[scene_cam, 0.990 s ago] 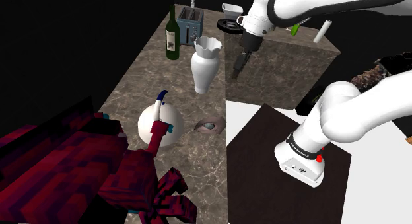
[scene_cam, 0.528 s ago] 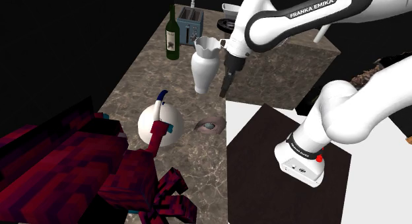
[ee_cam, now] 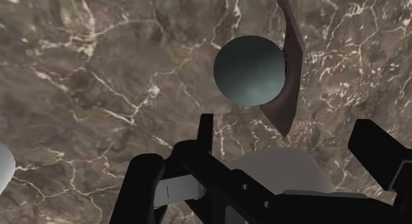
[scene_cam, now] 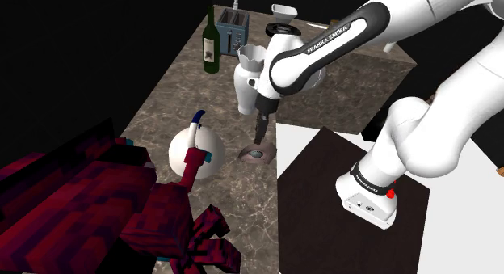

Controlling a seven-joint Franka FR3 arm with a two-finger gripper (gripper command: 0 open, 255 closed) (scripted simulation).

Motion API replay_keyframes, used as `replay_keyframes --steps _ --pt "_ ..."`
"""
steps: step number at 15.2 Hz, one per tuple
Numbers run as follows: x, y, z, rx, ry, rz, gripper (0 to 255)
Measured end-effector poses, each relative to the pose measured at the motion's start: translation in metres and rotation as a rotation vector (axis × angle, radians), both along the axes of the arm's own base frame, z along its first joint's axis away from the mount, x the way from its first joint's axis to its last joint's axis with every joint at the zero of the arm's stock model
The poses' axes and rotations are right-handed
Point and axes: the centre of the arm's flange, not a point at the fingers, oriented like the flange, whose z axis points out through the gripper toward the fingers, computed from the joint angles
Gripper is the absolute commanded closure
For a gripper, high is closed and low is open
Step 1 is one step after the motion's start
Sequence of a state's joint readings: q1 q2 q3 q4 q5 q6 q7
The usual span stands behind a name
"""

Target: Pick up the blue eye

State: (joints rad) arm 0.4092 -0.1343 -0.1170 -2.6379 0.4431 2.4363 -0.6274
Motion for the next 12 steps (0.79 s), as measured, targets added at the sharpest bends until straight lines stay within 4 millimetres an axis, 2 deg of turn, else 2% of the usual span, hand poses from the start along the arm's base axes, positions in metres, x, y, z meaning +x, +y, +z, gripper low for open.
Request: replay_keyframes --steps 8,9,12 --pt "0.003 0.006 -0.045 0.007 0.001 0.021 0" --pt "0.003 0.006 -0.047 0.007 0.001 0.021 255" --pt "0.003 0.006 -0.047 0.007 0.000 0.020 255"
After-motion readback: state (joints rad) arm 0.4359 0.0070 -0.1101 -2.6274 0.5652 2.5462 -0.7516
